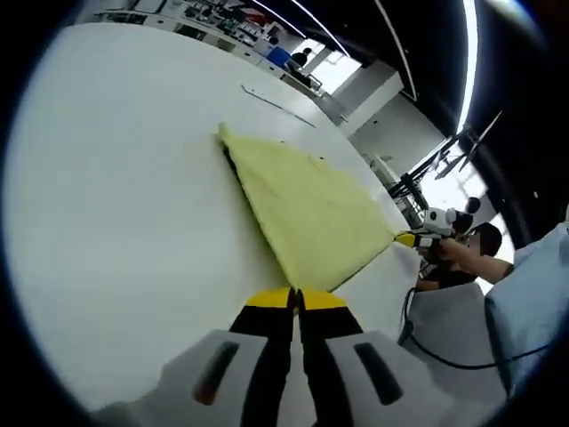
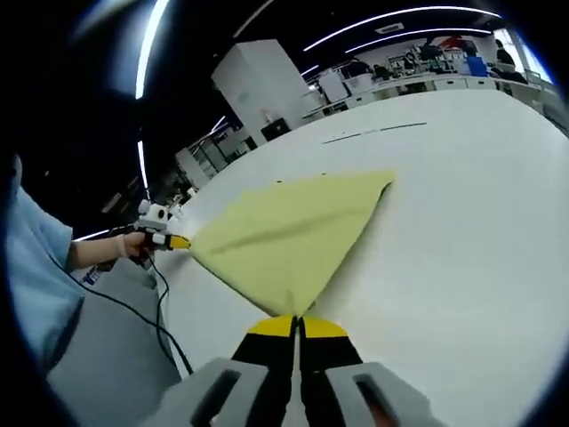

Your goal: Fold the garment on the visible template until the final outline fits inside the template.

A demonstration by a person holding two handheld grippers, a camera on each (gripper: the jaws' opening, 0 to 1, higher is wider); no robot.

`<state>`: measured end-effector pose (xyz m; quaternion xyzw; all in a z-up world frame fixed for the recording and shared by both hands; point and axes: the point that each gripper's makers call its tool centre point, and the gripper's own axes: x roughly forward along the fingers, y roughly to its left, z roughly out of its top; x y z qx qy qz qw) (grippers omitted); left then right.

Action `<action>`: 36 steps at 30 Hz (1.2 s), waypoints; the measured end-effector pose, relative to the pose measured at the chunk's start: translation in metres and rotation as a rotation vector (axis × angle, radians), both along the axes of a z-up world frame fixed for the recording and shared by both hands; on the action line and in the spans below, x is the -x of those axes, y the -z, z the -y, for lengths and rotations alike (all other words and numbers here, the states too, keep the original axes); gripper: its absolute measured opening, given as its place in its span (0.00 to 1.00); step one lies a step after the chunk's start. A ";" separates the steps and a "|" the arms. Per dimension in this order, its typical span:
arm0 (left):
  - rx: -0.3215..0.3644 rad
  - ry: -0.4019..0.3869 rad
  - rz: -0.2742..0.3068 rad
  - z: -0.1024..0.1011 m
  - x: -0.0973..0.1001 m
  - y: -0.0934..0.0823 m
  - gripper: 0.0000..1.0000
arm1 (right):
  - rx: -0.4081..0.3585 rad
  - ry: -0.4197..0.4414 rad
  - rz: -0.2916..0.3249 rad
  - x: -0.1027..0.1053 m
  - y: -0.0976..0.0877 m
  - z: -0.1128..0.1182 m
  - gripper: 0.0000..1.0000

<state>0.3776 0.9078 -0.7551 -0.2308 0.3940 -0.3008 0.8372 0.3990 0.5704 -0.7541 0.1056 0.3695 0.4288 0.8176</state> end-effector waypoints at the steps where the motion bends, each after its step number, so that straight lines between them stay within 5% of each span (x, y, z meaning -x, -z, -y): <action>1: 0.001 -0.006 -0.002 0.001 0.000 0.000 0.00 | -0.008 0.006 0.001 0.000 -0.001 0.000 0.00; 6: -0.056 -0.030 -0.003 0.001 -0.001 0.000 0.01 | -0.034 0.024 0.018 -0.003 -0.002 0.002 0.00; 8: -0.080 -0.032 0.014 -0.001 -0.004 -0.005 0.11 | -0.028 0.017 0.060 -0.005 -0.006 0.003 0.03; 10: -0.119 -0.035 0.054 -0.003 -0.010 -0.013 0.30 | -0.027 0.020 0.078 -0.006 -0.012 0.006 0.18; 13: -0.170 -0.019 0.104 -0.005 -0.017 -0.027 0.45 | -0.013 0.016 0.180 -0.016 -0.026 0.010 0.38; 19: -0.250 -0.004 0.175 -0.004 -0.030 -0.046 0.80 | -0.005 -0.007 0.239 -0.021 -0.039 0.005 0.75; 24: -0.263 -0.007 0.202 0.000 -0.034 -0.052 0.97 | 0.033 -0.048 0.259 -0.018 -0.033 0.000 1.00; 36: -0.234 -0.012 0.224 0.006 -0.029 -0.057 0.99 | 0.026 -0.037 0.278 -0.017 -0.033 -0.006 1.00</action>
